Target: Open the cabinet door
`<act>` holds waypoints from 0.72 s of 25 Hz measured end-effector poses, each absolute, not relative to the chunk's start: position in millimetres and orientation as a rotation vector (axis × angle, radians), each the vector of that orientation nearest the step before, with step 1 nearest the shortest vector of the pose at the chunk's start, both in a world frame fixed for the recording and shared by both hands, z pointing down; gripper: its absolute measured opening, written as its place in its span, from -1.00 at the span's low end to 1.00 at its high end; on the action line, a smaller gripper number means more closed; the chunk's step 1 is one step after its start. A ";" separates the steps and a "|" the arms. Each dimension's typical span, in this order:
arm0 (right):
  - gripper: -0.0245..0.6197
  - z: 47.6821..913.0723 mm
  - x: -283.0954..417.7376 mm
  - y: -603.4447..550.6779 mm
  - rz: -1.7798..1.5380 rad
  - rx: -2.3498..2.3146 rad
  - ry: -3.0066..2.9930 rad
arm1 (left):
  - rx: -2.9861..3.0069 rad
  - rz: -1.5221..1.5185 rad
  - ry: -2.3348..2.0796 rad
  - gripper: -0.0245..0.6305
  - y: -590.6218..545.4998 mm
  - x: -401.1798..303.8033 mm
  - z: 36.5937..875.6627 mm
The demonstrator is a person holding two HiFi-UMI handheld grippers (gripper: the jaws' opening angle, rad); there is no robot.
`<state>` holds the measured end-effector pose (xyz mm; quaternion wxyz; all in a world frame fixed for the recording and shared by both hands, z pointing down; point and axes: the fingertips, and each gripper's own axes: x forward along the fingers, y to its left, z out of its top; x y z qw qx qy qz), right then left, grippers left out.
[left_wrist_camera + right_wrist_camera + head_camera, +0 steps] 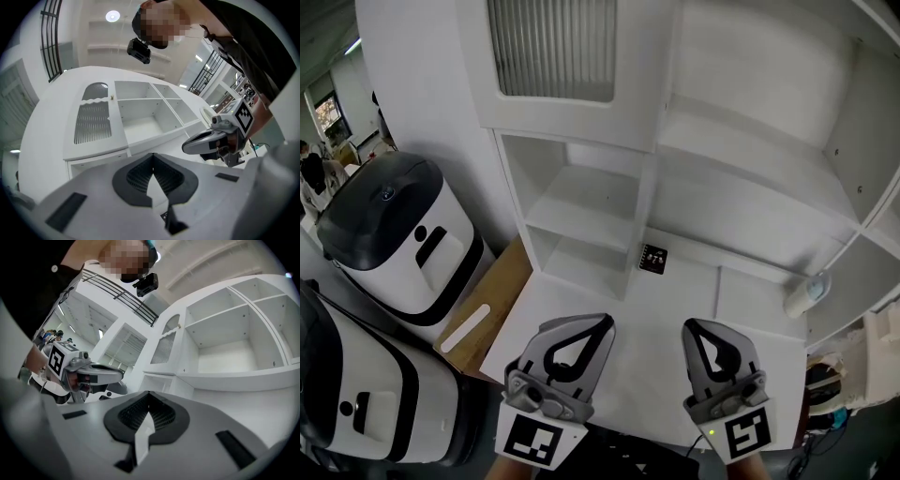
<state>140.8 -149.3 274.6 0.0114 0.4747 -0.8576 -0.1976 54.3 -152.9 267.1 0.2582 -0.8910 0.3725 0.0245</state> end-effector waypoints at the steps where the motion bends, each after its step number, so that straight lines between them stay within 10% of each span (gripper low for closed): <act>1: -0.93 273.7 140.4 -150.1 -0.620 1.471 -2.683 | -2.408 0.069 1.023 -0.93 -152.7 54.0 265.4; 18: -0.93 248.8 142.6 -163.2 -0.746 1.463 -2.685 | -2.326 0.090 0.997 -0.93 -164.7 60.8 237.9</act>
